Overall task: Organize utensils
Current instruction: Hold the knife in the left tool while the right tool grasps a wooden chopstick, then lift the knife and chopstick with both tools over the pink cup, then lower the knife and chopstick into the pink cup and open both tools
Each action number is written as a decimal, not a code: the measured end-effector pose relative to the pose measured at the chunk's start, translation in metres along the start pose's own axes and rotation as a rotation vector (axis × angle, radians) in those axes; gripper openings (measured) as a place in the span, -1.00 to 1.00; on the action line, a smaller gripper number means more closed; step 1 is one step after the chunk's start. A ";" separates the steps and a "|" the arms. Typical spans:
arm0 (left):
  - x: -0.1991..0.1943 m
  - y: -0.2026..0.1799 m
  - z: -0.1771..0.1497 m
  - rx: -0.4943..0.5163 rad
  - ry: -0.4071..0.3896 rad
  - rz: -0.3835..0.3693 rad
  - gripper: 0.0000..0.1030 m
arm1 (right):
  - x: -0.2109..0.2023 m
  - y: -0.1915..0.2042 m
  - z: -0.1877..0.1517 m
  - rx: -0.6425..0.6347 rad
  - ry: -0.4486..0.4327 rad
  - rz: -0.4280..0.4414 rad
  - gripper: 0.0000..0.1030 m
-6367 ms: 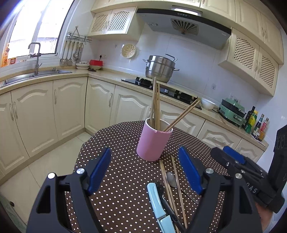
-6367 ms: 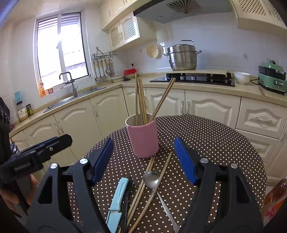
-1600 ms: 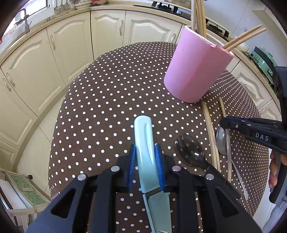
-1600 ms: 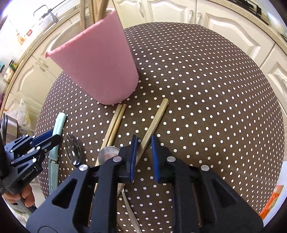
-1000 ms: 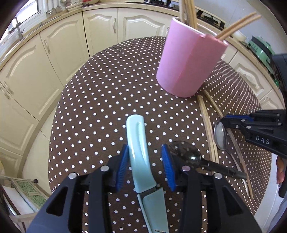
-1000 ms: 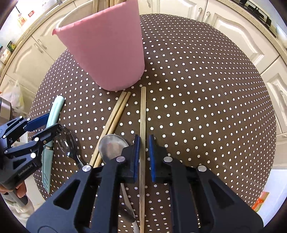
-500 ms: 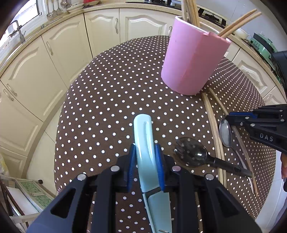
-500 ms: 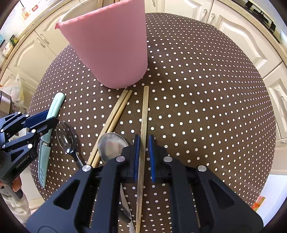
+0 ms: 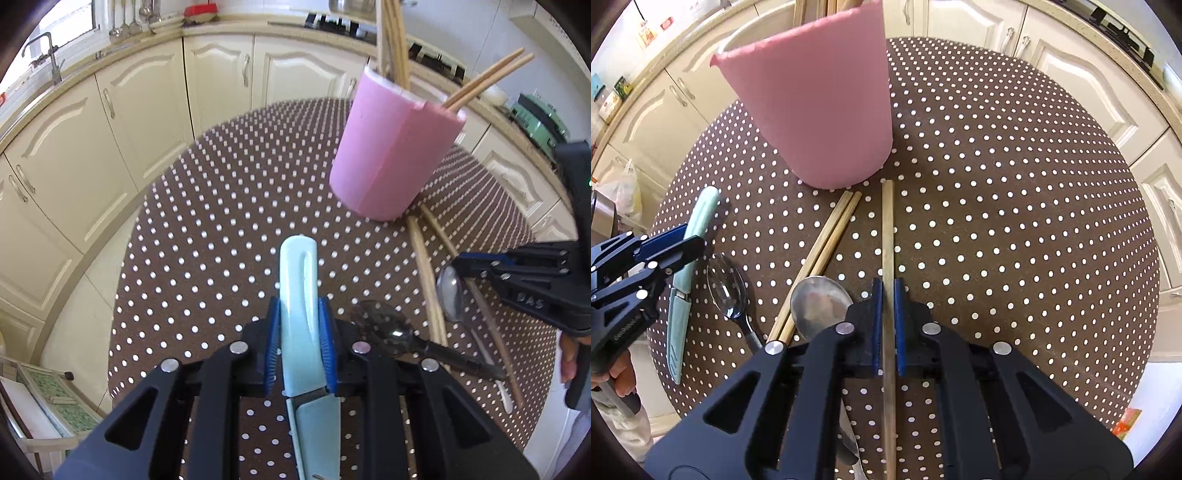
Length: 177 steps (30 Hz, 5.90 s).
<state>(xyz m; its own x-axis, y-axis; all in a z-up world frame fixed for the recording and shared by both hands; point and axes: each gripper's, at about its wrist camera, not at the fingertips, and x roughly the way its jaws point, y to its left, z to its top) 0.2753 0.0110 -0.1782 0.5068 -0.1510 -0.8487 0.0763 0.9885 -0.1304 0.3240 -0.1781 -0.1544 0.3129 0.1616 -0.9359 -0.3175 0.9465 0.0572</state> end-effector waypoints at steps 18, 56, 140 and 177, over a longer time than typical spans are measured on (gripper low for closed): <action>-0.108 -0.034 -0.003 0.100 -0.354 -0.016 -0.61 | -0.103 -0.019 -0.039 0.006 -0.347 0.074 -0.88; -0.159 -0.066 0.016 0.109 -0.596 -0.073 -0.61 | -0.188 -0.002 -0.045 -0.017 -0.689 0.202 -0.87; -0.124 0.006 0.077 -0.039 -0.723 -0.029 -0.24 | -0.129 0.014 0.043 0.040 -1.173 0.087 -0.87; -0.155 0.025 0.039 -0.034 -0.667 0.003 -0.09 | -0.125 0.030 0.001 0.029 -1.090 0.019 0.37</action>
<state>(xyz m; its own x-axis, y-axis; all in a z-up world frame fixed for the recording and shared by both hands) 0.2328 0.0592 -0.0302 0.9304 -0.1044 -0.3513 0.0525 0.9866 -0.1542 0.2758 -0.1695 -0.0357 0.9381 0.3230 -0.1250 -0.3135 0.9453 0.0898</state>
